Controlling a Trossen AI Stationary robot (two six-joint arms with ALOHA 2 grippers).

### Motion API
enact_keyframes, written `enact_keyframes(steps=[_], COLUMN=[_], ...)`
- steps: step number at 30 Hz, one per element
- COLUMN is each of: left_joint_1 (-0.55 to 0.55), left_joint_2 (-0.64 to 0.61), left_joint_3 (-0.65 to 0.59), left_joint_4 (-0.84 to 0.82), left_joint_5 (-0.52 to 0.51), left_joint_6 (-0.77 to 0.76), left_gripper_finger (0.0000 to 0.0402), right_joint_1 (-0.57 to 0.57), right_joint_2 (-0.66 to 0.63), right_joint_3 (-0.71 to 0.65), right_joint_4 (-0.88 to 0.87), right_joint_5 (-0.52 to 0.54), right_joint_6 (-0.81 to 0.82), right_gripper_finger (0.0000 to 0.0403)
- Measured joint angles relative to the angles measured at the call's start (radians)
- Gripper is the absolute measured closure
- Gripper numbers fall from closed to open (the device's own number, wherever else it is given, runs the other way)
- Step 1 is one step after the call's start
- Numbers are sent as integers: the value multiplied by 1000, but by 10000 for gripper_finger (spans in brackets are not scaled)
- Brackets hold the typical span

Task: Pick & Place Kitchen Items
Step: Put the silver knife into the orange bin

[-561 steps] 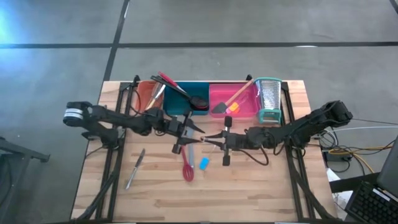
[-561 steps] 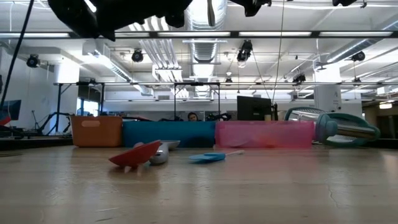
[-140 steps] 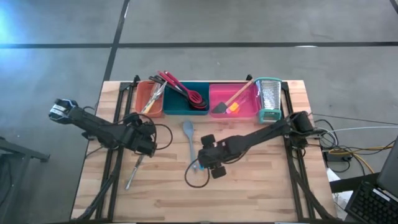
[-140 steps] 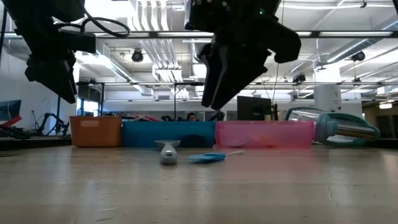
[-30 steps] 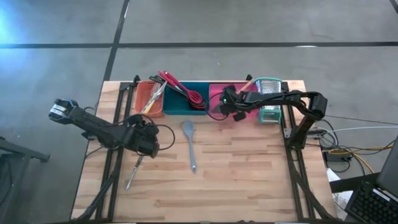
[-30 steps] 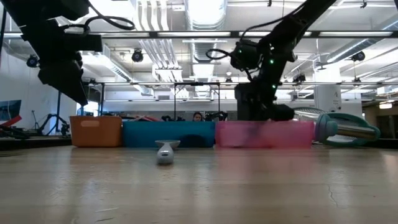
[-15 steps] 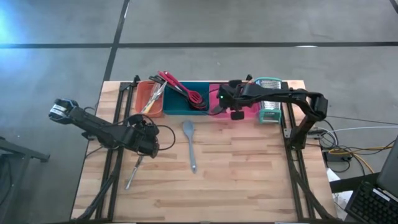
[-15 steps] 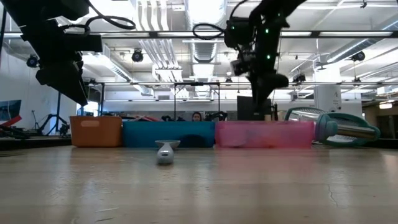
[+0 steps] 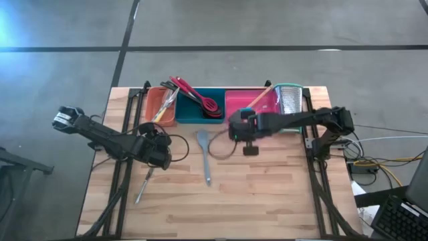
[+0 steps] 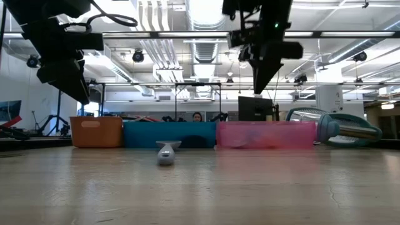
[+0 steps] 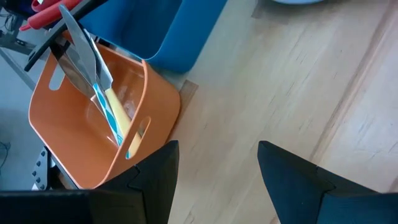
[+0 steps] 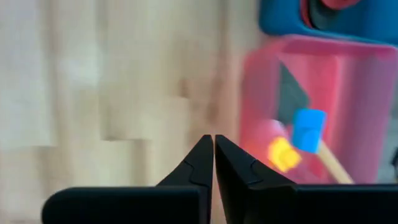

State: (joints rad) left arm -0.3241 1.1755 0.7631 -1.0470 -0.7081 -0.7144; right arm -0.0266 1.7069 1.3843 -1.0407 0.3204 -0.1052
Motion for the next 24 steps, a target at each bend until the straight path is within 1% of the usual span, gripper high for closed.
enact_keyframes(steps=[5,9,12,17,20,21,24], left_joint_1=[0,0,0,0,0,0,0], left_joint_2=[0,0,0,0,0,0,2], left_joint_3=[2,2,2,2,2,2,2], left_joint_4=[9,7,8,11,28,43,130], left_joint_5=[6,73,123,160,176,176,175], left_joint_6=[-1,17,60,140,218,265,522], left_gripper_finger=[177,177,177,177,177,177,177], right_joint_1=[151,256,320,390,419,426,437], right_joint_2=[0,0,0,0,0,0,0], right_joint_3=[-1,-1,-1,-1,-2,-2,-2], right_joint_4=[12,47,84,139,152,156,169], right_joint_5=[0,20,48,73,75,75,76], right_joint_6=[134,204,245,315,339,341,341], right_gripper_finger=[394,394,394,394,394,394,394])
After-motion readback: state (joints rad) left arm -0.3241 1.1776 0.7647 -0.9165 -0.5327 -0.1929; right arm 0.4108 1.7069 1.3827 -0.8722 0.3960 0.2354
